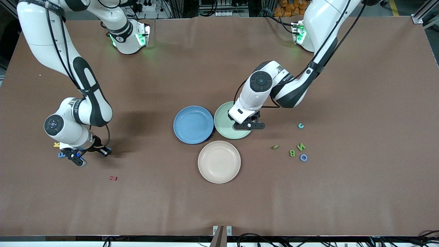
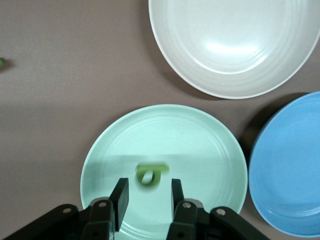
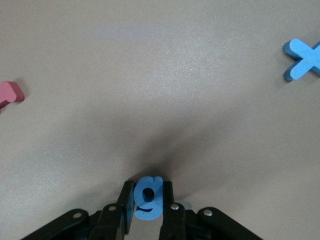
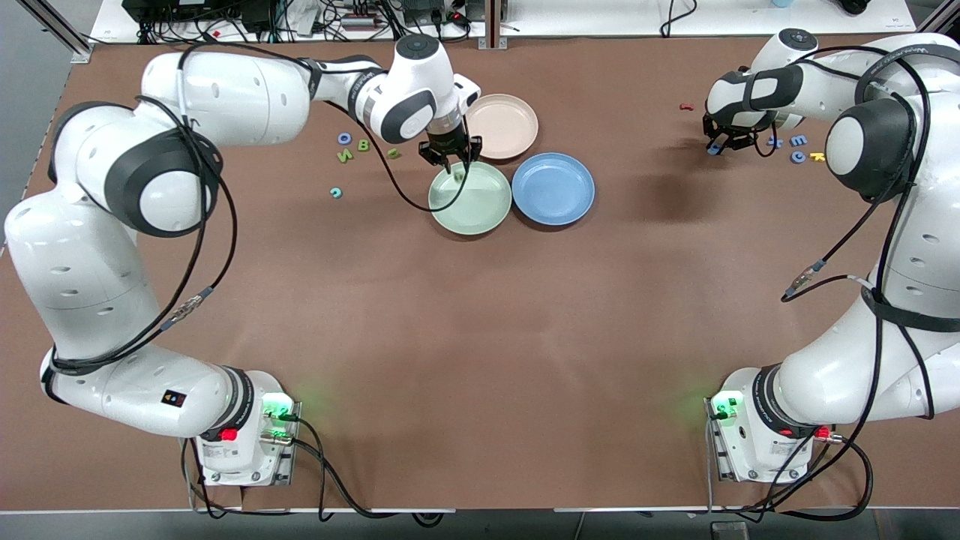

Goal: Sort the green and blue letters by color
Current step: 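Carry the green letter onto the green plate and open the left gripper, then drop blue g on the blue plate while the left gripper grasps green letter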

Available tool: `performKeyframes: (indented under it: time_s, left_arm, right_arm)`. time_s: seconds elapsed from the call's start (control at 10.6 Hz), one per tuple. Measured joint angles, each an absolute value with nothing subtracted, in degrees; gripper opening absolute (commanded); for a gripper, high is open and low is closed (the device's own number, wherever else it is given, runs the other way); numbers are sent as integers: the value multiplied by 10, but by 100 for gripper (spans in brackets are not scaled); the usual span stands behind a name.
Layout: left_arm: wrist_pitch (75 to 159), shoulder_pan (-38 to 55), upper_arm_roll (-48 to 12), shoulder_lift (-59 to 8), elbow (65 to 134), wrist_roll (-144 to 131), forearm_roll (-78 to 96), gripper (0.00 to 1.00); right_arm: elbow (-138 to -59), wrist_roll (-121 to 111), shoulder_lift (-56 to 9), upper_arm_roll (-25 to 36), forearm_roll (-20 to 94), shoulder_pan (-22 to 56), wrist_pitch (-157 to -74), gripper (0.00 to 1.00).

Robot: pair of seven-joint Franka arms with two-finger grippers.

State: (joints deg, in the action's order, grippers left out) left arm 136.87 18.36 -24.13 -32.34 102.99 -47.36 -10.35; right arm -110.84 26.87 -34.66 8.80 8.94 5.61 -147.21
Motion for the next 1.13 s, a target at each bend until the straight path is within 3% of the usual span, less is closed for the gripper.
performKeyframes:
  time_s: [0.09,0.38,0.66,0.85,1.13]
  left_arm:
    - [1369,187,-234,-329,1027,-474,-104,100]
    - [1369,184,-215,-335,1010,-474,-104,100]
    - [1369,178,-178,-334,996,-477,-104,100]
    - [1368,175,-155,-336,996,-516,-104,94]
    - [1368,178,-138,-351,995,-596,-104,95]
  right_arm:
    - [-1108,269,-347,88,89,56,-1472,0]
    - [-1106,233,-345,87,89,58,-1466,0]
    - [-1094,174,-288,86,89,81,-1371,0]
    - [-1094,165,-250,82,89,140,-1345,0]
    - [-1094,174,-244,80,89,262,-1346,0]
